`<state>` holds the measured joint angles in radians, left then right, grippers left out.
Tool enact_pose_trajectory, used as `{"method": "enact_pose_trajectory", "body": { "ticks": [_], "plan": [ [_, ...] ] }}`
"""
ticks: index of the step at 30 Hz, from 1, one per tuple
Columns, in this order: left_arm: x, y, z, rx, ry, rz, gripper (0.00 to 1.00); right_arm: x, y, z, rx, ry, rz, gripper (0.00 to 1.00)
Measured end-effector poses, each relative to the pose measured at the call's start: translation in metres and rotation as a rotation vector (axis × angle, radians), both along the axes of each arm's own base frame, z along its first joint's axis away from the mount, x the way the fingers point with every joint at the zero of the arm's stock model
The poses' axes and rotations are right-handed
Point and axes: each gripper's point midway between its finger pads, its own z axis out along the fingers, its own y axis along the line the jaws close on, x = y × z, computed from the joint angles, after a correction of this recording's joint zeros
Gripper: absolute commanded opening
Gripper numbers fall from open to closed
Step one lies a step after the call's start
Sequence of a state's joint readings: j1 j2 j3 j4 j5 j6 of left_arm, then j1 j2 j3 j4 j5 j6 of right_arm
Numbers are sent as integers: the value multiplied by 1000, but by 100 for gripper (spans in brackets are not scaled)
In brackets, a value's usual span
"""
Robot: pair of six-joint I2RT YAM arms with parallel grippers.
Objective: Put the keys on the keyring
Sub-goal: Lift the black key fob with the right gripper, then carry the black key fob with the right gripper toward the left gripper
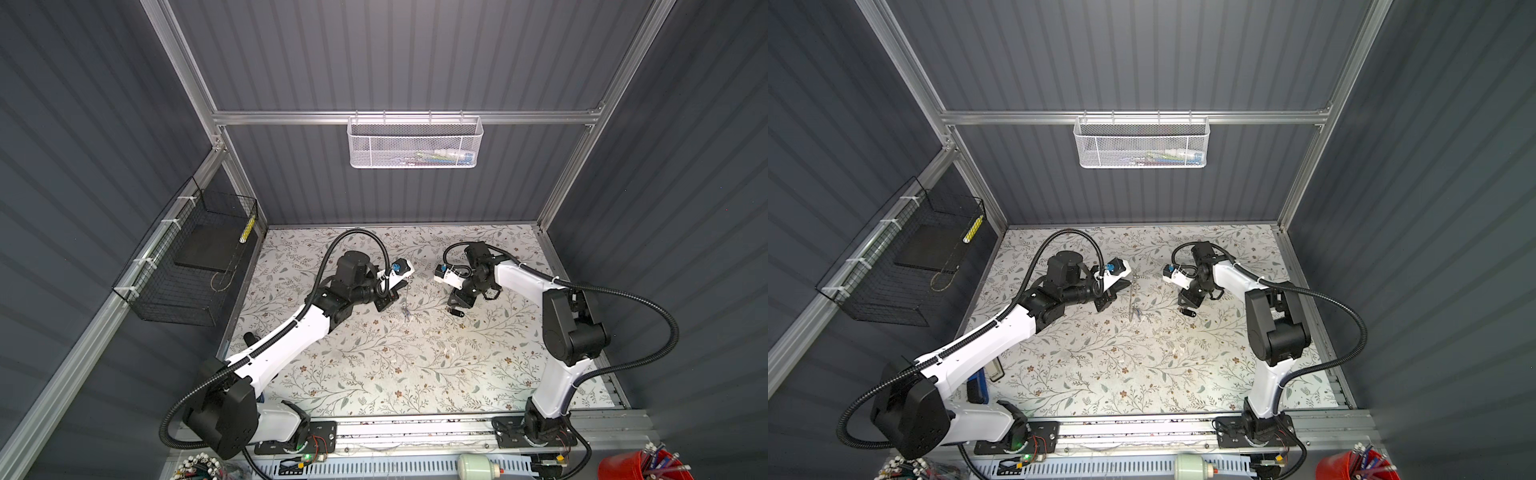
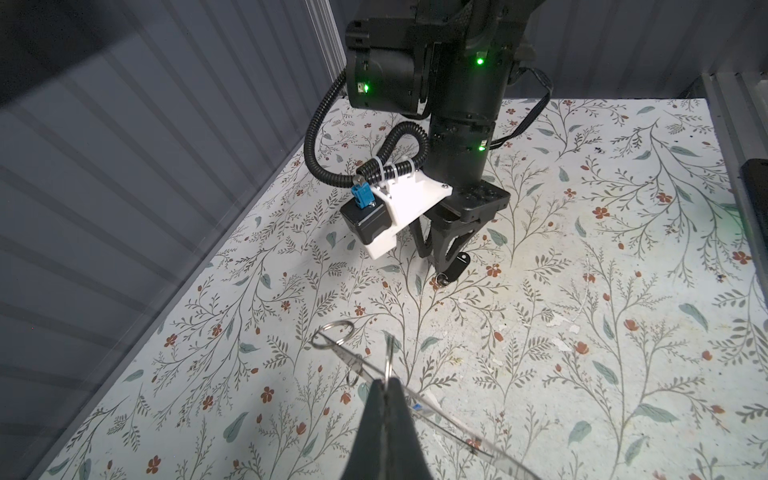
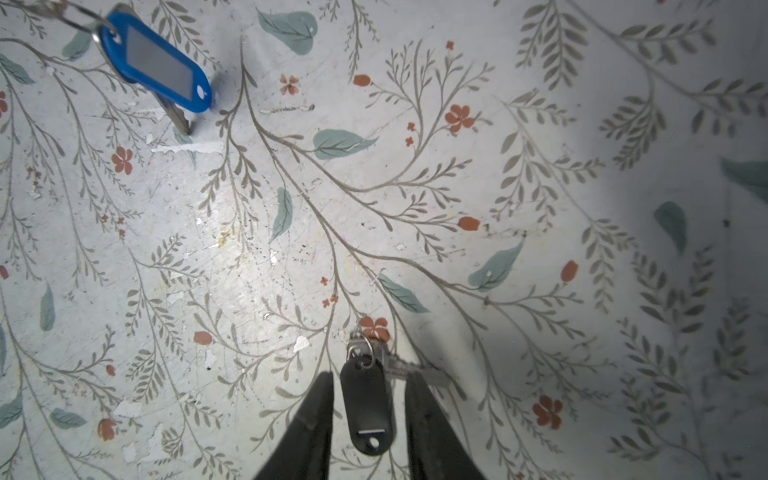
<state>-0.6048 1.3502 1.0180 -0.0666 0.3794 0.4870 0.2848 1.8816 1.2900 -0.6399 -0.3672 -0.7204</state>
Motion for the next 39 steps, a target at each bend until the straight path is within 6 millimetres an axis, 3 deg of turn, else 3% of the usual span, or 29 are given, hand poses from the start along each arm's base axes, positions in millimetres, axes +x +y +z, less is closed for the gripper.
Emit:
{"method": "enact_pose_trajectory", "body": {
  "ticks": [12,39],
  "plan": [
    [-2,0,3,-7,-3,-6,0,-3,-2,-22,-21,97,-65,31],
    [-2,0,-2,-6,3,-4,0,-7,-1,-29,-51,120,-68,28]
  ]
}}
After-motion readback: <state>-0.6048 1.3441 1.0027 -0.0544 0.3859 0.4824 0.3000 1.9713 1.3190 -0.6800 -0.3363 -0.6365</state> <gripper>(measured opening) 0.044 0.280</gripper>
